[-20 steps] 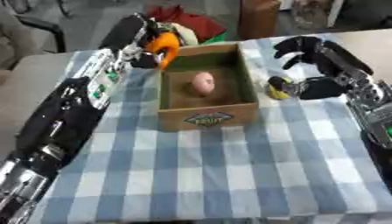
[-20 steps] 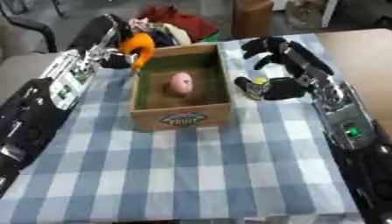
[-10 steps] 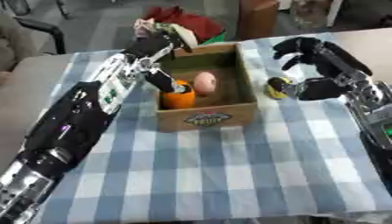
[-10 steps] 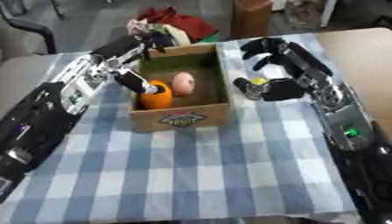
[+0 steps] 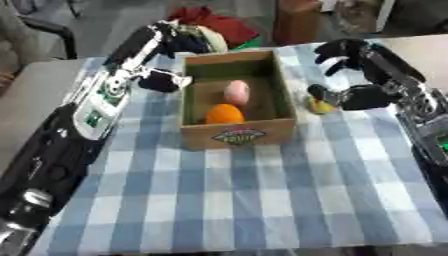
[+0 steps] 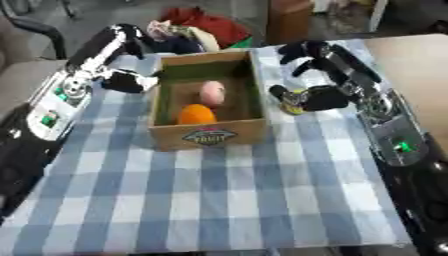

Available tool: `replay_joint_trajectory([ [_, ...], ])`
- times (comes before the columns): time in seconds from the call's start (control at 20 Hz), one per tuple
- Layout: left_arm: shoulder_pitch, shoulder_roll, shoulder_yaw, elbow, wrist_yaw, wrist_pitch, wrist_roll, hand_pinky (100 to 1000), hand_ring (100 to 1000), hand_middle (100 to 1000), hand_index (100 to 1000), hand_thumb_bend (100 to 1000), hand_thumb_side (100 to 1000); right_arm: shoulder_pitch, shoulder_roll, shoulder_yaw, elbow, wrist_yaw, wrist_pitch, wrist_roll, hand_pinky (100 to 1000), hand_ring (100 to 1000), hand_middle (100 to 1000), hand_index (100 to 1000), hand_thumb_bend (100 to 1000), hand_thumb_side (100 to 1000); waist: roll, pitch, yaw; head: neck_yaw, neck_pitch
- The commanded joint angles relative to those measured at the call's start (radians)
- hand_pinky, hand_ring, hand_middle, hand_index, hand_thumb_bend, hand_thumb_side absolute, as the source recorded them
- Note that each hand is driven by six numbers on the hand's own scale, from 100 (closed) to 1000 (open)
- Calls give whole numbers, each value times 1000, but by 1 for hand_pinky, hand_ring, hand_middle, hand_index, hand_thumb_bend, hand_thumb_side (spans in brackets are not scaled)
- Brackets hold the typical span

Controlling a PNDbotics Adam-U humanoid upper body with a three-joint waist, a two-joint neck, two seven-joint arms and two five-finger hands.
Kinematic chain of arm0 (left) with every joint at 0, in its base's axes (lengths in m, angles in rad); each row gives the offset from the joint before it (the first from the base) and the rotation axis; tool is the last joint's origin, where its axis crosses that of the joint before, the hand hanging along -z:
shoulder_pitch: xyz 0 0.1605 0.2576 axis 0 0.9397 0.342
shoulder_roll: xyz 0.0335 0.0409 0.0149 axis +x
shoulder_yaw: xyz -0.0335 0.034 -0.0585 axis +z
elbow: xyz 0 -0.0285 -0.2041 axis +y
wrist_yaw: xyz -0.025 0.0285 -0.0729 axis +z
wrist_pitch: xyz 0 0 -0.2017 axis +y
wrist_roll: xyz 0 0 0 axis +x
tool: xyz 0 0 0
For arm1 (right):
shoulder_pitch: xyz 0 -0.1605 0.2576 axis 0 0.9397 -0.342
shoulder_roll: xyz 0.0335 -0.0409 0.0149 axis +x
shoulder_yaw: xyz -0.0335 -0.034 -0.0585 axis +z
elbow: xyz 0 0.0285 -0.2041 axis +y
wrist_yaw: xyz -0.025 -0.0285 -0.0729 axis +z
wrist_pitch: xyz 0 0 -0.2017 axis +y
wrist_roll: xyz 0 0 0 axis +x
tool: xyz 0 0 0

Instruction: Pick up objects on the table and place them in the box.

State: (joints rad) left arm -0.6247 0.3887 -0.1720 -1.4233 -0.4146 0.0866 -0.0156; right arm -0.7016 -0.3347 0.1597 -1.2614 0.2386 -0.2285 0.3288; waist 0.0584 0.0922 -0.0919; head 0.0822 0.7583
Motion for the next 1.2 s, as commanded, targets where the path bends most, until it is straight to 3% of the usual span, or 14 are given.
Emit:
replay_joint_trajectory([
  [0.05, 40, 24, 51, -88, 98, 31, 78, 676, 563, 623, 678, 398, 154, -29, -37, -19, 36, 36, -6, -18, 653, 812, 654, 805, 400, 196, -5, -11, 9, -13, -8],
  [0.1, 60, 24, 59, -103, 116, 36, 93, 676, 562, 622, 676, 357, 158, -33, -41, -22, 52, 48, -8, -22, 655, 812, 657, 807, 431, 205, -5, -11, 13, -15, -7],
  [0.15, 80, 23, 68, -117, 131, 40, 107, 675, 561, 620, 674, 397, 152, -39, -45, -26, 72, 63, -9, -27, 657, 813, 660, 808, 435, 203, -6, -10, 18, -17, -6],
  [0.5, 166, 23, 103, -201, 189, 45, 149, 676, 560, 616, 671, 397, 154, -77, -55, -60, 234, 177, -24, -57, 665, 816, 672, 814, 448, 189, -7, -10, 46, -29, -7],
  [0.95, 204, 15, 124, -243, 213, 48, 162, 677, 559, 615, 670, 394, 156, -102, -31, -104, 406, 297, -31, -95, 674, 819, 683, 819, 439, 172, 0, -11, 64, -37, -6],
  [1.2, 207, 12, 125, -250, 218, 46, 159, 678, 560, 616, 670, 392, 159, -111, -16, -135, 480, 370, 2, -161, 677, 819, 684, 818, 424, 157, 2, -12, 67, -38, -8],
])
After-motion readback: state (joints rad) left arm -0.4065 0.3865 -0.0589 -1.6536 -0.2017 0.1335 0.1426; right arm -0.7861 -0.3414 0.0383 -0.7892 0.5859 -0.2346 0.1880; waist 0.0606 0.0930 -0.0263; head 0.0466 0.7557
